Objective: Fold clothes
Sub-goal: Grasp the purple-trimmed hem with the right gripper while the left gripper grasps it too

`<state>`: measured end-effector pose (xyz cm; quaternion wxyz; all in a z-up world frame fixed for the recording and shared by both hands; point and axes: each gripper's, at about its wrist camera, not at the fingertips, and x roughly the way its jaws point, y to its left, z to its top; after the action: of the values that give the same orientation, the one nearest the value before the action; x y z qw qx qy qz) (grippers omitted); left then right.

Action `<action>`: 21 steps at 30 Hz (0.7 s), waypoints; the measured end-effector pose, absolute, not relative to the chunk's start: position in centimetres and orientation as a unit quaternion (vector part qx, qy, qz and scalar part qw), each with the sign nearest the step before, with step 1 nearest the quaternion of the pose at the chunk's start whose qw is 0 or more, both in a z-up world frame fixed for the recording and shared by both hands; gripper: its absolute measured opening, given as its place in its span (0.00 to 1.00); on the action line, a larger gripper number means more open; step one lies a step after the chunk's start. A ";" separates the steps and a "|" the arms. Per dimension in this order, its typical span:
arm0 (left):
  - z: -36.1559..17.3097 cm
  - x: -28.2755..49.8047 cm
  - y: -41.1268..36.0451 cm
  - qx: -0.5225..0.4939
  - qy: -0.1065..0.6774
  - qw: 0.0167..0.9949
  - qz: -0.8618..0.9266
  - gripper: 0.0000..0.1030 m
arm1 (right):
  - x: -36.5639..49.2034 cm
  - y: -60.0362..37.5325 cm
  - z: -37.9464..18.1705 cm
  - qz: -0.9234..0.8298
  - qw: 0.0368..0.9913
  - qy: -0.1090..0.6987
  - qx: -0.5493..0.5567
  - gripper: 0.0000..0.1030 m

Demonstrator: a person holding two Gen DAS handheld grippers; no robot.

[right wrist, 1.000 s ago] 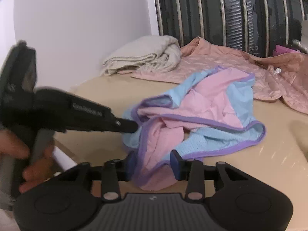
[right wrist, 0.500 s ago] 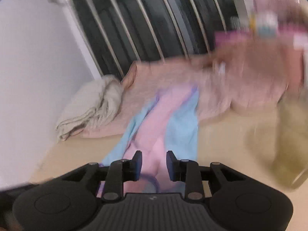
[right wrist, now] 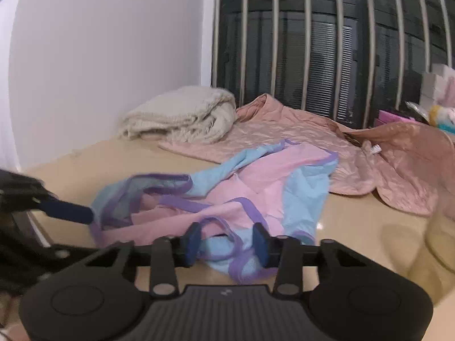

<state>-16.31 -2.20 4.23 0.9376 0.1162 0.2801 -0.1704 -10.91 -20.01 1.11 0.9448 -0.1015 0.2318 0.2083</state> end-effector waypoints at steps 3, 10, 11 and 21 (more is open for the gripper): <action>4.0 -16.2 -2.5 0.124 0.273 0.941 -0.158 0.59 | -10.0 -18.3 0.4 0.167 0.947 0.236 -0.138 0.05; 3.3 -16.7 -6.5 0.222 0.196 0.947 -0.123 0.59 | -18.4 -19.8 6.6 0.170 0.975 0.102 -0.100 0.04; 3.5 -17.0 -7.0 0.222 0.190 0.948 -0.127 0.59 | -19.2 -20.2 7.3 0.165 0.977 0.092 -0.096 0.04; 4.4 -19.9 -8.6 0.202 0.171 0.949 -0.169 0.59 | -20.7 -22.1 9.1 0.164 0.981 0.074 -0.067 0.04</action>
<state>-19.91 -8.58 4.38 0.9495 0.2017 0.1707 -0.1694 -20.67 -22.09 9.10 0.9815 -0.0669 0.0738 0.1635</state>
